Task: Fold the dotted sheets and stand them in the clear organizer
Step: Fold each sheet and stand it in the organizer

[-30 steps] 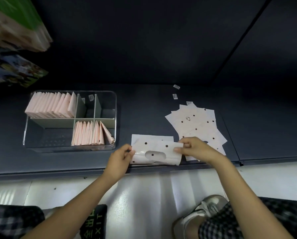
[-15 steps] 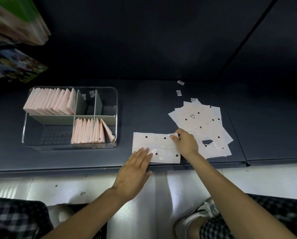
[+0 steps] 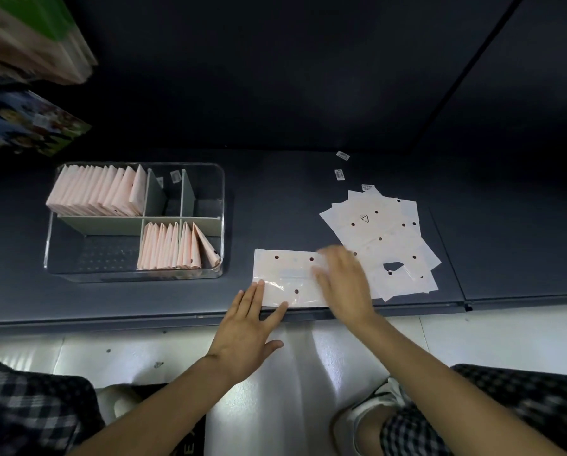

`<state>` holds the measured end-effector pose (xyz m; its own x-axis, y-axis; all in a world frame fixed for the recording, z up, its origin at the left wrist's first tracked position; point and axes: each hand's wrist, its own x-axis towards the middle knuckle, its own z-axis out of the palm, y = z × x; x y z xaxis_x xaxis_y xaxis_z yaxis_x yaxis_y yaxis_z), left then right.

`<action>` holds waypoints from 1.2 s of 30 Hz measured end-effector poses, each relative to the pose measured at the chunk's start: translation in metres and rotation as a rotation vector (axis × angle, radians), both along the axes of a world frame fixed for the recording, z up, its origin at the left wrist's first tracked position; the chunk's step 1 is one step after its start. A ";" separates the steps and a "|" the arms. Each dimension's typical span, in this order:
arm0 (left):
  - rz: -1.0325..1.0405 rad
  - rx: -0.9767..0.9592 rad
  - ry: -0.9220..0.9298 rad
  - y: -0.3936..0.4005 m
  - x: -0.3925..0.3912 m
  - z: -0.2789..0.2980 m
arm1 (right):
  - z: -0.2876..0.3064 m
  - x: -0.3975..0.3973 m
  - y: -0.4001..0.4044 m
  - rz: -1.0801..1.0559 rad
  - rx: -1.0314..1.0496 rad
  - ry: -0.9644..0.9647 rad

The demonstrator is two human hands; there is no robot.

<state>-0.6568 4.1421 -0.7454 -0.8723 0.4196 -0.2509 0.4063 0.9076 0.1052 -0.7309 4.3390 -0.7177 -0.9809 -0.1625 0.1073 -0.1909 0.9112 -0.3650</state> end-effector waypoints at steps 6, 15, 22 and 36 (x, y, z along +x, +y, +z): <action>-0.022 -0.048 -0.008 -0.004 -0.002 0.007 | -0.020 0.051 -0.003 0.545 0.362 0.125; -0.029 -0.016 0.025 -0.008 -0.018 0.019 | -0.016 0.042 0.059 0.443 0.345 0.236; -0.144 0.047 0.248 -0.019 -0.042 0.032 | -0.010 0.021 0.048 0.544 0.373 0.315; 0.496 0.596 -0.033 -0.014 -0.057 0.020 | -0.004 -0.023 0.034 -0.120 -0.423 -0.376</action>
